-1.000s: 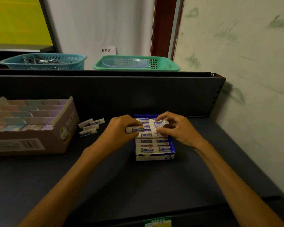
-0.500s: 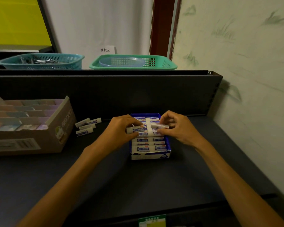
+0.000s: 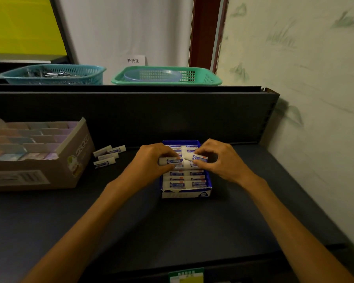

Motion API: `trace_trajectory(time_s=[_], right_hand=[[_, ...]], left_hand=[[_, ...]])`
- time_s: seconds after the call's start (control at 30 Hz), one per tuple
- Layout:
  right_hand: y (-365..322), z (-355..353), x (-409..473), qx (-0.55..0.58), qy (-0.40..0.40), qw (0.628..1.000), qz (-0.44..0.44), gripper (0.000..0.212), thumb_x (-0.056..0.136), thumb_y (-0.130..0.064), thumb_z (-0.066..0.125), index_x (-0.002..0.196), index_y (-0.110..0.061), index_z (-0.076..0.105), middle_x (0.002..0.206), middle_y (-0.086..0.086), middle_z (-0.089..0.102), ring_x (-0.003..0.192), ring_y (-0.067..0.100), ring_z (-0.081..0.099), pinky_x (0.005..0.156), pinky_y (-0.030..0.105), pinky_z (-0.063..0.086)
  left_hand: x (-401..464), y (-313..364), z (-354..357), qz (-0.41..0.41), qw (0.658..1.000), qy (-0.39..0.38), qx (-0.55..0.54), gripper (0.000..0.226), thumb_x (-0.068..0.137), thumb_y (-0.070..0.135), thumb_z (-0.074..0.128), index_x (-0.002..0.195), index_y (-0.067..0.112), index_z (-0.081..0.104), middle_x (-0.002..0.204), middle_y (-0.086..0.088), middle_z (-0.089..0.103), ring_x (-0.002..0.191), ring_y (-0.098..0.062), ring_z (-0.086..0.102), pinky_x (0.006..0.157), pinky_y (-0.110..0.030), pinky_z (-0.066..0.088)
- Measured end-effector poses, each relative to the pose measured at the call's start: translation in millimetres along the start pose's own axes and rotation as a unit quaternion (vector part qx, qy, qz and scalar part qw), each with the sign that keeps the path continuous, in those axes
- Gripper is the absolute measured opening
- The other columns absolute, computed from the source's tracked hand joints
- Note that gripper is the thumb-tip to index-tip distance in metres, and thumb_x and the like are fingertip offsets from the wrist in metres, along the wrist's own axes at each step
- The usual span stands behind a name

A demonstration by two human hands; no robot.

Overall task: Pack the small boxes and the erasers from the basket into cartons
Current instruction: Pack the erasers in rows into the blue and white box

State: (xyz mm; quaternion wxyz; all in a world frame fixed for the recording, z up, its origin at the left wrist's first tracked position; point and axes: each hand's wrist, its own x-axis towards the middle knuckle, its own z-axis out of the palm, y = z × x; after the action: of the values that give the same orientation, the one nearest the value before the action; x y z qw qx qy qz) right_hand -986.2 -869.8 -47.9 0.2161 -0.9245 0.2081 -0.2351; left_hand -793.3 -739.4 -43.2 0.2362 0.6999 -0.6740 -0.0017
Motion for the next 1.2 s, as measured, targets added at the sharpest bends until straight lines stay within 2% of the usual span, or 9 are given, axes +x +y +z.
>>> trace_trajectory(time_s=[0.23, 0.37, 0.43, 0.53, 0.7, 0.83, 0.97, 1.07, 1.2], right_hand=[[2.8, 3.9, 0.5, -0.025, -0.069, 0.997, 0.014, 0.029, 0.085, -0.028, 0.068, 0.112, -0.021, 0.062, 0.114, -0.002, 0.061, 0.101, 0.005, 0.057, 0.084, 0.023, 0.051], [3.1, 5.6, 1.3, -0.066, -0.102, 0.992, 0.03, 0.026, 0.087, -0.031, 0.066, 0.111, -0.024, 0.06, 0.118, -0.007, 0.057, 0.104, 0.0, 0.049, 0.078, 0.009, 0.036], [4.6, 7.6, 1.6, -0.086, -0.108, 0.99, 0.03, 0.025, 0.087, -0.035, 0.064, 0.111, -0.029, 0.059, 0.12, -0.009, 0.054, 0.109, 0.003, 0.044, 0.085, 0.013, 0.035], [4.5, 8.7, 1.7, -0.103, -0.122, 0.987, 0.031, 0.024, 0.086, -0.037, 0.064, 0.109, -0.033, 0.057, 0.123, -0.009, 0.052, 0.115, 0.008, 0.042, 0.097, 0.028, 0.037], [0.8, 6.4, 1.6, -0.114, -0.126, 0.985, 0.03, 0.028, 0.085, -0.035, 0.066, 0.112, -0.029, 0.059, 0.124, -0.008, 0.052, 0.113, 0.006, 0.041, 0.097, 0.025, 0.034], [-2.3, 5.6, 3.5, -0.115, -0.137, 0.983, 0.04, 0.03, 0.085, -0.034, 0.066, 0.113, -0.028, 0.059, 0.125, -0.009, 0.052, 0.105, -0.002, 0.035, 0.089, 0.02, 0.028], [-7.1, 4.4, 5.5, -0.113, -0.148, 0.982, 0.038, 0.028, 0.086, -0.033, 0.066, 0.112, -0.025, 0.059, 0.122, -0.007, 0.053, 0.102, -0.001, 0.04, 0.089, 0.019, 0.029], [-8.0, 5.2, 5.4, -0.116, -0.153, 0.98, 0.043, 0.027, 0.086, -0.034, 0.066, 0.111, -0.027, 0.058, 0.122, -0.009, 0.052, 0.106, 0.001, 0.041, 0.094, 0.022, 0.032], [-8.1, 5.0, 4.6, -0.12, -0.151, 0.98, 0.04, 0.027, 0.087, -0.034, 0.065, 0.112, -0.028, 0.058, 0.123, -0.009, 0.052, 0.105, -0.001, 0.039, 0.093, 0.02, 0.027]], left_hand=[[6.1, 6.3, 3.4, -0.01, 0.996, -0.072, 0.06, 0.037, 0.086, 0.028, 0.063, 0.123, 0.028, 0.056, 0.124, 0.005, 0.053, 0.114, -0.009, 0.045, 0.096, -0.027, 0.039], [6.1, 7.8, 6.4, -0.015, 0.991, -0.113, 0.063, 0.038, 0.087, 0.026, 0.062, 0.125, 0.026, 0.055, 0.13, 0.003, 0.049, 0.118, -0.011, 0.045, 0.099, -0.028, 0.04], [6.0, 7.1, 7.7, -0.014, 0.991, -0.115, 0.064, 0.038, 0.087, 0.027, 0.062, 0.125, 0.027, 0.055, 0.131, 0.003, 0.048, 0.12, -0.011, 0.044, 0.099, -0.027, 0.039], [6.4, 4.7, 9.1, -0.009, 0.991, -0.114, 0.074, 0.037, 0.087, 0.029, 0.062, 0.124, 0.028, 0.056, 0.131, 0.004, 0.047, 0.122, -0.011, 0.041, 0.098, -0.026, 0.035], [6.1, 2.4, 10.1, 0.007, 0.989, -0.12, 0.083, 0.037, 0.088, 0.03, 0.06, 0.125, 0.028, 0.056, 0.131, 0.005, 0.046, 0.122, -0.011, 0.039, 0.101, -0.028, 0.036], [4.9, -2.0, 10.4, 0.023, 0.991, -0.107, 0.07, 0.033, 0.089, 0.03, 0.058, 0.122, 0.028, 0.058, 0.127, 0.005, 0.05, 0.118, -0.008, 0.042, 0.097, -0.023, 0.035], [5.9, -4.2, 11.5, 0.029, 0.992, -0.103, 0.066, 0.031, 0.089, 0.028, 0.059, 0.12, 0.027, 0.06, 0.126, 0.006, 0.051, 0.117, -0.008, 0.043, 0.096, -0.022, 0.036], [6.0, -5.8, 12.8, 0.031, 0.992, -0.104, 0.063, 0.031, 0.089, 0.028, 0.059, 0.119, 0.027, 0.061, 0.125, 0.006, 0.05, 0.116, -0.007, 0.043, 0.096, -0.023, 0.037], [6.1, -5.4, 13.7, 0.036, 0.992, -0.101, 0.065, 0.029, 0.089, 0.028, 0.059, 0.118, 0.025, 0.062, 0.125, 0.006, 0.05, 0.116, -0.008, 0.042, 0.097, -0.024, 0.038]])
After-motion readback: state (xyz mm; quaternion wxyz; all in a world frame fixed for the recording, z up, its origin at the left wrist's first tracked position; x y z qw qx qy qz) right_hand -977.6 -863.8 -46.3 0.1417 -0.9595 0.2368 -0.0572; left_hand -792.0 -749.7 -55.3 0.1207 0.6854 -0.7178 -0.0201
